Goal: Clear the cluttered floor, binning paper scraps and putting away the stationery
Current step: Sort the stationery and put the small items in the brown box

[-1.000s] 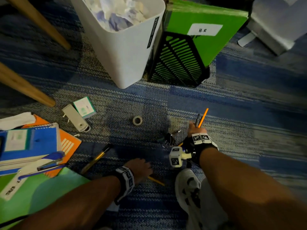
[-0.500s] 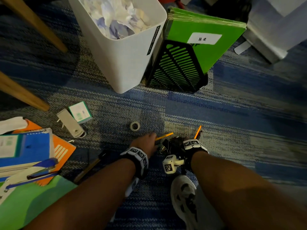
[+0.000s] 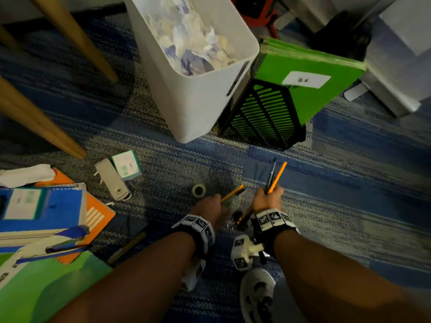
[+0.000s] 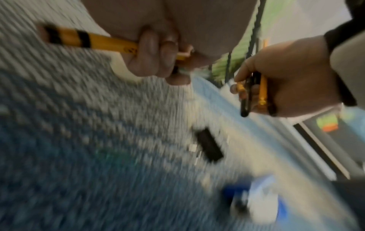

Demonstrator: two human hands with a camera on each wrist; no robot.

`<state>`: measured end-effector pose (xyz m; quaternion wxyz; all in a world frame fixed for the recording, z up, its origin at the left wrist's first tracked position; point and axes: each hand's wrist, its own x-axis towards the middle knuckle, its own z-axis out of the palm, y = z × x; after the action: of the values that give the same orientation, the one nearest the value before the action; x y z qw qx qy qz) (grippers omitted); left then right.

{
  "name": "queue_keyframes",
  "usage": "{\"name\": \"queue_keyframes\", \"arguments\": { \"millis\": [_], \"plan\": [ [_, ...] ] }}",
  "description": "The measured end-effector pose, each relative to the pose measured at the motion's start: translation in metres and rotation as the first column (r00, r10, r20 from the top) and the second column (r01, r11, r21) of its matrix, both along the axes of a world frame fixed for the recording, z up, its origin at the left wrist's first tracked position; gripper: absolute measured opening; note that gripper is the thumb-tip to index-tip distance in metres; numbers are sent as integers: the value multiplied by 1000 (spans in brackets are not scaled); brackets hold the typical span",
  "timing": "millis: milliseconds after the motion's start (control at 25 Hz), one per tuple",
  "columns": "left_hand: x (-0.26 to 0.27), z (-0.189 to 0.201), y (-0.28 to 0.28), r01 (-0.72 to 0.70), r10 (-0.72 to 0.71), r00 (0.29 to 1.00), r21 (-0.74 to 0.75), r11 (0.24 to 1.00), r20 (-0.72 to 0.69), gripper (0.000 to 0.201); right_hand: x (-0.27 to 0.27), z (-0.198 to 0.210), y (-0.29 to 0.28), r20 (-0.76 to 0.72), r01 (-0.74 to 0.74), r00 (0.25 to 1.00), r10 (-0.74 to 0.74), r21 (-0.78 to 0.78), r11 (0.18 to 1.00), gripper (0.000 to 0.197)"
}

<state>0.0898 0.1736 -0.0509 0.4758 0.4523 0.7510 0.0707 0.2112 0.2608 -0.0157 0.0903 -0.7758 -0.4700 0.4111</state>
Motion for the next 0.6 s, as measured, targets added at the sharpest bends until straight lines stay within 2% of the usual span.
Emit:
{"name": "queue_keyframes", "arguments": {
  "millis": [120, 160, 240, 280, 360, 440, 520, 600],
  "plan": [
    [-28, 35, 4, -223, 223, 975, 143, 964, 19, 27, -51, 29, -1, -211, 13, 978, 5, 82, 997, 13],
    [-38, 48, 6, -279, 275, 960, 196, 940, 45, 27, -69, 39, -4, -314, 19, 949, 6, 76, 997, 11],
    [-56, 77, 10, -378, 353, 925, 272, 885, 137, 26, -104, 57, -7, -530, 37, 848, -7, 46, 998, 7],
    [-63, 90, 12, -427, 388, 903, 295, 855, 183, 27, -117, 66, -7, -587, 3, 809, 32, 60, 998, 9],
    [-82, 115, 14, -517, 458, 856, 339, 786, 240, 34, -144, 83, -2, -617, -147, 758, 212, 154, 977, 13],
    [-98, 139, 12, -556, 497, 831, 390, 734, 248, 31, -162, 103, 4, -607, -306, 681, 411, 274, 912, 22],
    [-110, 155, 6, -471, 459, 876, 456, 755, 146, 41, -172, 119, 9, -522, -495, 573, 632, 394, 774, 31],
    [-117, 170, -4, -366, 409, 912, 514, 776, 33, 51, -179, 136, 13, -401, -638, 498, 769, 431, 638, 32]
  ]
}}
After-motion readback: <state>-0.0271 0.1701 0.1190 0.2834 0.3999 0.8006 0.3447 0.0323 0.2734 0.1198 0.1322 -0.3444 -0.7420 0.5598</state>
